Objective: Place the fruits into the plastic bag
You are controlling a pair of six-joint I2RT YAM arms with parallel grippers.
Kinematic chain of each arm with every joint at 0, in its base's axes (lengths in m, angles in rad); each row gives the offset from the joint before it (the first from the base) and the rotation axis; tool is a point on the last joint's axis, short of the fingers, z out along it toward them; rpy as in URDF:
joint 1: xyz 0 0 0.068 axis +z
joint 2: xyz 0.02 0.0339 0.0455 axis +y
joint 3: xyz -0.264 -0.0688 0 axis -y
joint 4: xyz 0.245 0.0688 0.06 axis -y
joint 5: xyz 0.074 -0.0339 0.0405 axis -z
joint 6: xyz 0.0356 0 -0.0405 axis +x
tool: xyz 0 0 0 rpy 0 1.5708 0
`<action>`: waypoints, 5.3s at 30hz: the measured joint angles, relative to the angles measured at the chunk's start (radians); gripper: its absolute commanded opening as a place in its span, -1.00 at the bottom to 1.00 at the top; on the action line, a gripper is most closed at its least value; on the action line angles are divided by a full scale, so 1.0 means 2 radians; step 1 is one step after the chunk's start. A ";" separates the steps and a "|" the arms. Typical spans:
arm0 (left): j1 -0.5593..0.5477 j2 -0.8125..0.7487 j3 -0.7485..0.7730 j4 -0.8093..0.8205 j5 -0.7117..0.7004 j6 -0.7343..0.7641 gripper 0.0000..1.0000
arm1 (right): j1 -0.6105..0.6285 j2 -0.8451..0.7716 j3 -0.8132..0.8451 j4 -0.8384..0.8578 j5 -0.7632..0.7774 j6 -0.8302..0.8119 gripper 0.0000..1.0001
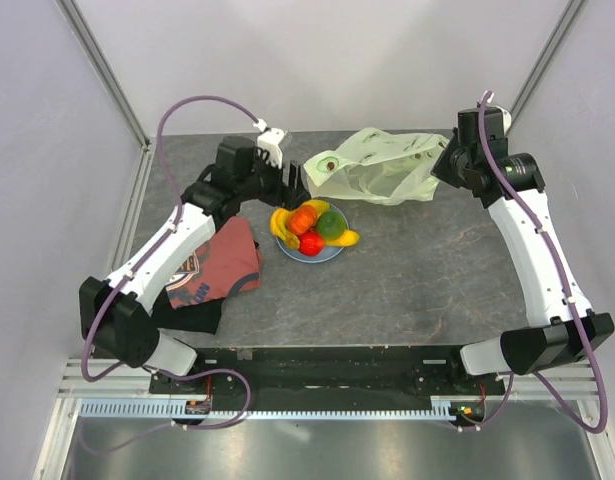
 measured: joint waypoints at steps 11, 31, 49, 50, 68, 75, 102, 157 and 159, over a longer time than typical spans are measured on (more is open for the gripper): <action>-0.089 0.012 -0.027 -0.046 -0.058 0.094 0.60 | 0.000 0.000 0.002 0.003 0.000 -0.001 -0.93; -0.141 0.152 0.070 -0.053 -0.014 0.214 0.62 | 0.000 -0.015 -0.001 0.005 0.000 0.001 -0.89; -0.140 0.173 0.063 -0.054 -0.059 0.216 0.68 | 0.000 -0.020 -0.004 0.006 -0.001 0.007 -0.88; -0.139 0.174 0.062 -0.053 -0.064 0.216 0.68 | 0.000 -0.021 -0.004 0.006 -0.001 0.008 -0.89; -0.133 0.184 0.057 -0.043 -0.080 0.216 0.70 | 0.000 -0.025 -0.010 0.012 -0.002 0.010 -0.88; -0.132 0.190 0.055 -0.042 -0.079 0.216 0.71 | 0.000 -0.026 -0.011 0.012 -0.002 0.010 -0.88; -0.131 0.201 0.054 -0.032 -0.066 0.214 0.04 | 0.000 -0.028 -0.015 0.016 -0.002 0.010 -0.87; -0.152 0.201 0.220 0.064 0.140 -0.095 -0.08 | 0.000 -0.159 -0.126 0.087 -0.196 -0.124 -0.92; -0.156 0.207 0.220 0.080 0.131 -0.104 -0.08 | 0.000 -0.160 -0.126 0.083 -0.197 -0.124 -0.91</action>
